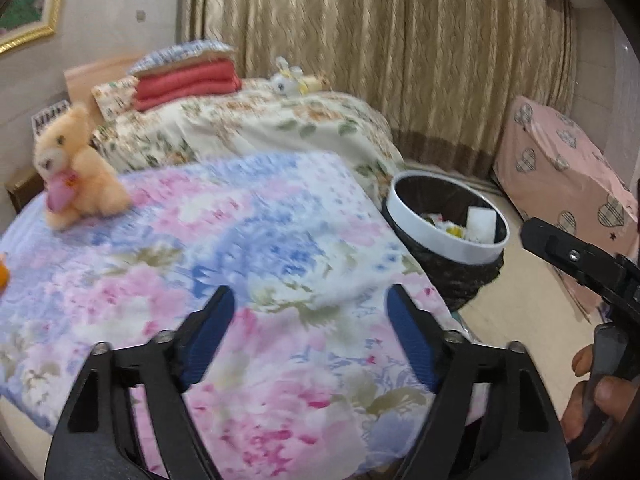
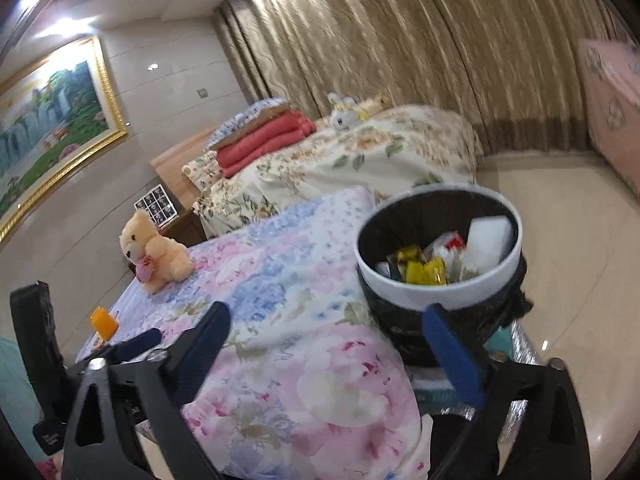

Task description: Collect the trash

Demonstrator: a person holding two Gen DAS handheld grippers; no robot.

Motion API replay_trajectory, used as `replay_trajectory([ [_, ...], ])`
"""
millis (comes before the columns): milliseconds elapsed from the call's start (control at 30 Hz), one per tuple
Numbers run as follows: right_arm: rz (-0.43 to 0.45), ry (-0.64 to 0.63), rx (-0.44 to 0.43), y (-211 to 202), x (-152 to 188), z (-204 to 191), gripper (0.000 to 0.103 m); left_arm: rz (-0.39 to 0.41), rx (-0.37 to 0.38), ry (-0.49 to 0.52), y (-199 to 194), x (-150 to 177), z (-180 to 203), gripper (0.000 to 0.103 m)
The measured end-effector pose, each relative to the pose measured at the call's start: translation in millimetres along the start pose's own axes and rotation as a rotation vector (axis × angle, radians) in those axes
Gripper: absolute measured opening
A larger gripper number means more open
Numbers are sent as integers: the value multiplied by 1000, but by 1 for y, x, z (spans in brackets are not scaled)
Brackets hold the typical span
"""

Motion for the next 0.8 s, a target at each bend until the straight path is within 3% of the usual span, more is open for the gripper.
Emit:
replay_trajectory([
  [100,48,-74,24,-6,0,-10,103,54,-38,3,-13,-2,-8,102],
  [400,78,-135,54,-3,22,-11,103,201,-186,102,-40,2,-21,103],
  [800,123,-181,52,-12,22,-28,103,186,-211,55,-43,9,-34,103],
])
Point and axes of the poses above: each gripper's, at about its wrist camera, not at the fingertips, and y roughly the way its jaws point, z to its right, x to its underside, the point moved 9 cm from there along y, roughly the way its jaws point, and after that the axes turned 8 degrees about z, right-handed, at the moved point
